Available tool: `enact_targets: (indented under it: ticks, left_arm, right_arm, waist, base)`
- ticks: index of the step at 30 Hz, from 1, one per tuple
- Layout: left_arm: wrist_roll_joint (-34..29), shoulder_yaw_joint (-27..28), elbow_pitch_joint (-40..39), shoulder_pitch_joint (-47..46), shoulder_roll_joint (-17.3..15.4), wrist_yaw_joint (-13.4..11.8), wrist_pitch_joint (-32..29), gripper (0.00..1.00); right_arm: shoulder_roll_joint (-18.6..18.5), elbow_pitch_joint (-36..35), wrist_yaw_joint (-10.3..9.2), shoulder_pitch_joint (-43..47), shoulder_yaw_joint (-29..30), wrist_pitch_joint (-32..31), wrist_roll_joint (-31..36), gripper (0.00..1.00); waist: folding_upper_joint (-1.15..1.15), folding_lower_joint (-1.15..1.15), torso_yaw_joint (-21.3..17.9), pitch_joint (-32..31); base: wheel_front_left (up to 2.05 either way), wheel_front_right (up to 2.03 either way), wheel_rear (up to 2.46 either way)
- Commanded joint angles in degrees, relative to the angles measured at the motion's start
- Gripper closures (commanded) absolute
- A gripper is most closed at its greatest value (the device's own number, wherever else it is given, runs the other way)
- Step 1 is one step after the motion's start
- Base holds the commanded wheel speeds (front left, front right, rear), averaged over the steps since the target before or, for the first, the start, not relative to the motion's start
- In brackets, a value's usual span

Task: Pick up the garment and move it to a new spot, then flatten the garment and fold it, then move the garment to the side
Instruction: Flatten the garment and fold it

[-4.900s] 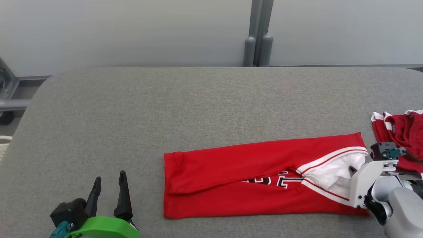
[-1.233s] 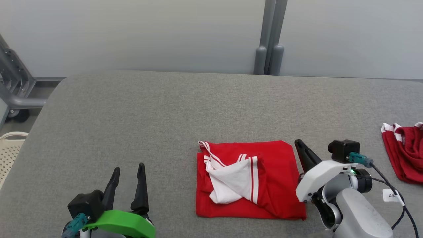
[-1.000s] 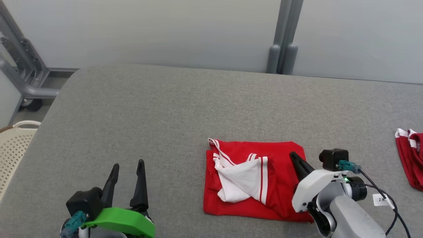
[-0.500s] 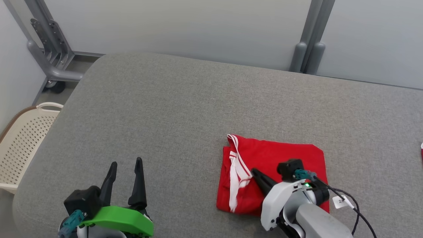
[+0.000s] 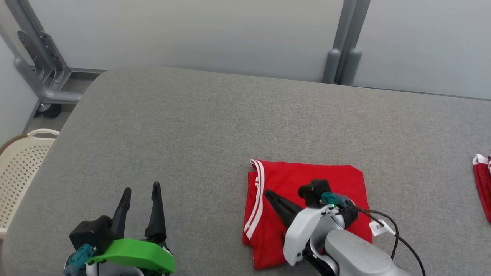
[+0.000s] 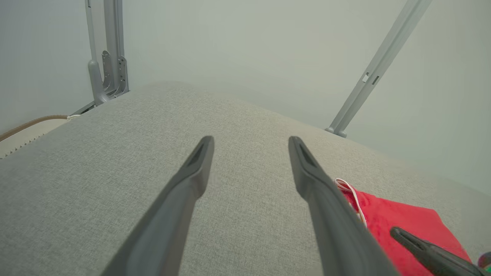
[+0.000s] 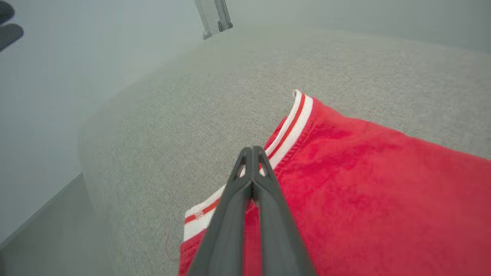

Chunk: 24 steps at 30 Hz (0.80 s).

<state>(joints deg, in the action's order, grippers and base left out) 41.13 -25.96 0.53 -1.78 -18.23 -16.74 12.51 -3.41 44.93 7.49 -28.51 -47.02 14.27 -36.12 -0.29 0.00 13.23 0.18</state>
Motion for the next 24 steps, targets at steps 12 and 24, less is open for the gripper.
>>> enact_targets:
  ticks: [12,24]
  left_arm:
    - [0.49,-0.08,-0.76,1.64,0.19,-0.48,0.76,0.00]
    - [0.54,-0.16,-0.57,2.24,0.73,-0.51,1.21,0.00]
  right_arm:
    - [-8.62,-8.43,0.00,2.74,16.31,0.54,5.21,0.58]
    - [-14.27,-18.21,0.00,11.20,27.03,-10.25,9.16,0.00]
  waist:
    - [0.29,0.00,-7.89,-2.28]
    - [0.29,0.00,-12.04,-2.74]
  base:
    - [0.00,0.00,0.00]
    - [0.00,0.00,0.00]
